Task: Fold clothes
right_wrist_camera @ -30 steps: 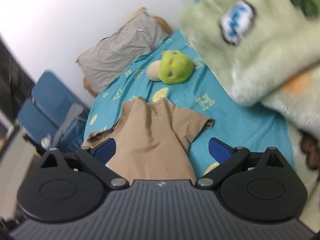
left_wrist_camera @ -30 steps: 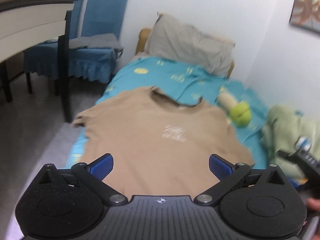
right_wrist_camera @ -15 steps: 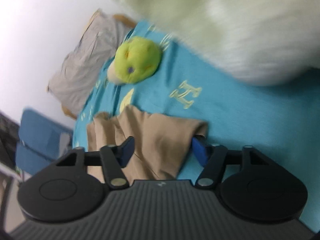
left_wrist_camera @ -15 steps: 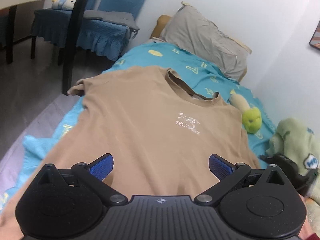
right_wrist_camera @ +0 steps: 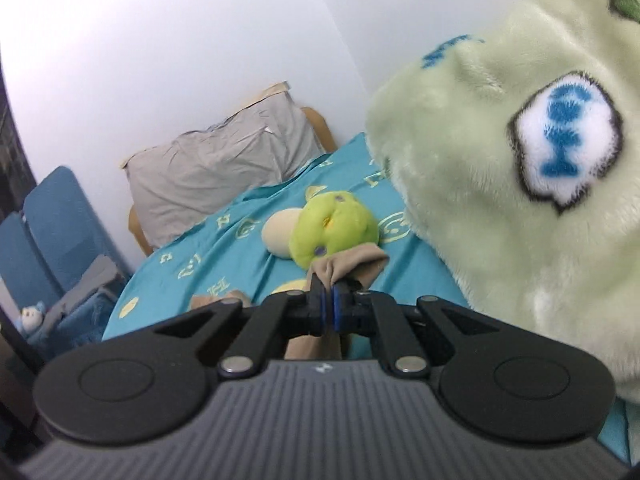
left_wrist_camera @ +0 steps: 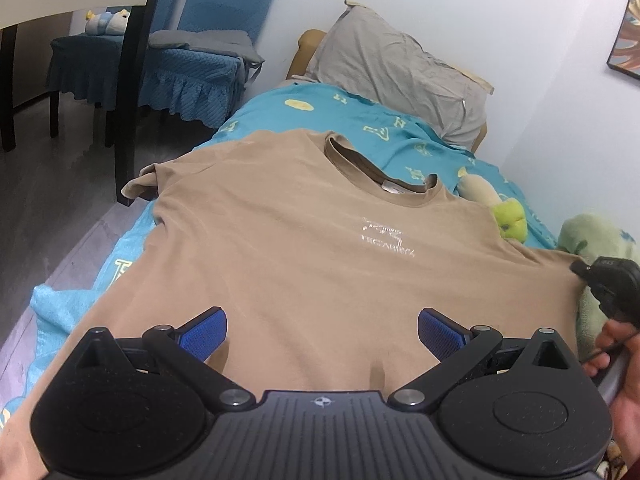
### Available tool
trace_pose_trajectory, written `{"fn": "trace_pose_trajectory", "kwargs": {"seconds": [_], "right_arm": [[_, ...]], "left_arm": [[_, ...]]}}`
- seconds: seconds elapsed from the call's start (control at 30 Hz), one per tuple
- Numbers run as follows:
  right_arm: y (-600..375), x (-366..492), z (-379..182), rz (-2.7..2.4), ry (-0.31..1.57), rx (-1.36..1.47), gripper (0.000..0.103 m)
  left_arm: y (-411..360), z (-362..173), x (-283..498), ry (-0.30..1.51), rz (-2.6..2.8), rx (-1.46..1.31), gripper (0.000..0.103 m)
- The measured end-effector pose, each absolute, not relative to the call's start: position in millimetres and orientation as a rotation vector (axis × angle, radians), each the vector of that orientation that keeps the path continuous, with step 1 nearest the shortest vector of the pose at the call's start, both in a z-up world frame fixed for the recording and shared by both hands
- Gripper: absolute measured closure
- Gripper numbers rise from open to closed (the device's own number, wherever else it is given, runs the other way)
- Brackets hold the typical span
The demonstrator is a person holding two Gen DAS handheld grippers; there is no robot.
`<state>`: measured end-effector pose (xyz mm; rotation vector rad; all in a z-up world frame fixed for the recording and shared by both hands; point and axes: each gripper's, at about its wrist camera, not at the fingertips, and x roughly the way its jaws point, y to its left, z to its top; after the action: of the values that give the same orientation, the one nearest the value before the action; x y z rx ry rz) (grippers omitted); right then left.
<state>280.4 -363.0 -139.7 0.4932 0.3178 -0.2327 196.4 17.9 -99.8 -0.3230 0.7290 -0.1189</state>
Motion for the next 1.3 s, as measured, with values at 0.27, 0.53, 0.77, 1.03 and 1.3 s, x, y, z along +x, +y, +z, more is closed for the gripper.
{"fn": "trace_pose_trajectory", "kwargs": {"seconds": [0.27, 0.53, 0.77, 1.03, 1.3], "right_arm": [[-275.8, 286.9, -176.5, 0.075, 0.547, 0.104, 0.094], [-283.2, 274.8, -172.5, 0.130, 0.463, 0.308, 0.025], [-351.0, 268.3, -191.4, 0.012, 0.356, 0.933, 0.020], [-369.0, 261.9, -212.9, -0.217, 0.409, 1.140, 0.020], [-377.3, 318.2, -224.1, -0.083, 0.517, 1.050, 0.048]], "left_arm": [[18.8, -98.4, 191.6, 0.725, -0.108, -0.305, 0.000], [19.4, -102.5, 192.9, 0.751, -0.101, -0.333, 0.000], [15.4, -107.8, 193.6, 0.771, -0.127, -0.344, 0.000], [17.8, -114.8, 196.5, 0.810, -0.116, -0.398, 0.000], [15.8, -117.0, 200.2, 0.793, -0.117, -0.401, 0.000]]}}
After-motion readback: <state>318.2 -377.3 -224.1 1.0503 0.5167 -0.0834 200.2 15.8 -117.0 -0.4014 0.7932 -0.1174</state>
